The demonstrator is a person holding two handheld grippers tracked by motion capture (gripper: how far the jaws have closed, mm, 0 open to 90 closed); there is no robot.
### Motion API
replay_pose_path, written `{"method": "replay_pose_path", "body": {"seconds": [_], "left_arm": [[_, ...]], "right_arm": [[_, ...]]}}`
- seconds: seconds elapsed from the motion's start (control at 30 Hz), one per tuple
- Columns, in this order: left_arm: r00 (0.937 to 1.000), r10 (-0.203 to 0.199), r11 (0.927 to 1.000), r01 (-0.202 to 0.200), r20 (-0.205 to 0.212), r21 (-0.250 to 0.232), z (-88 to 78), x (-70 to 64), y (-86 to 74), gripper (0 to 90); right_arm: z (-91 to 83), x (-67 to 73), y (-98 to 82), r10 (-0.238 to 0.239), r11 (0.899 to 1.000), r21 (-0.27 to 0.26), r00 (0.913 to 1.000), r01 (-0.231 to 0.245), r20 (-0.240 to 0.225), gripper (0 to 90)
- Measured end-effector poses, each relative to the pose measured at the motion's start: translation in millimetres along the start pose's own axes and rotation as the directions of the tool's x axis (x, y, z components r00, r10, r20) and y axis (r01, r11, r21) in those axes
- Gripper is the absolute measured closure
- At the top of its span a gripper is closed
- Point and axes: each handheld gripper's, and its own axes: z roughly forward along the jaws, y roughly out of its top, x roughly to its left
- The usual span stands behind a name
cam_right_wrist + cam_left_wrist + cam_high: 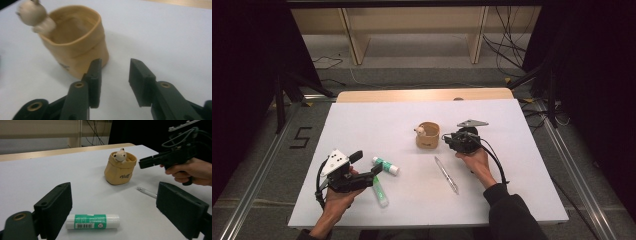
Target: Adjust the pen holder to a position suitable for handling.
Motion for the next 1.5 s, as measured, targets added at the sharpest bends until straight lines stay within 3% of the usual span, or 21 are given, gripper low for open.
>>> {"method": "replay_pose_path", "body": {"seconds": [0.23,0.53,1.27,1.4,1.5], "left_arm": [[0.9997,-0.014,0.9999,0.014,-0.021,0.005,-1.3,5.0,0.5,13.0],[0.9994,-0.013,0.9995,0.014,-0.033,0.029,0.7,5.9,0.1,13.0],[0.9953,-0.019,0.9943,0.028,-0.095,0.103,4.1,13.0,1.0,13.0],[0.9937,-0.018,0.9916,0.032,-0.110,0.125,5.0,13.9,0.2,13.1],[0.9929,-0.021,0.9857,0.041,-0.117,0.163,6.2,15.7,-1.6,13.0]], "right_arm": [[-25.0,2.5,0.2,-0.010,1.000,0.000,0.9983,0.010,-0.057,43.7],[-49.7,5.8,-4.4,-0.020,1.000,-0.014,0.9955,0.019,-0.093,35.2],[-70.6,24.1,-18.8,-0.068,0.998,-0.012,0.9873,0.067,-0.144,29.2],[-72.1,27.0,-21.1,-0.075,0.997,-0.007,0.9862,0.075,-0.147,28.8],[-73.2,29.7,-22.5,-0.080,0.997,-0.003,0.9857,0.081,-0.148,28.2]]}}
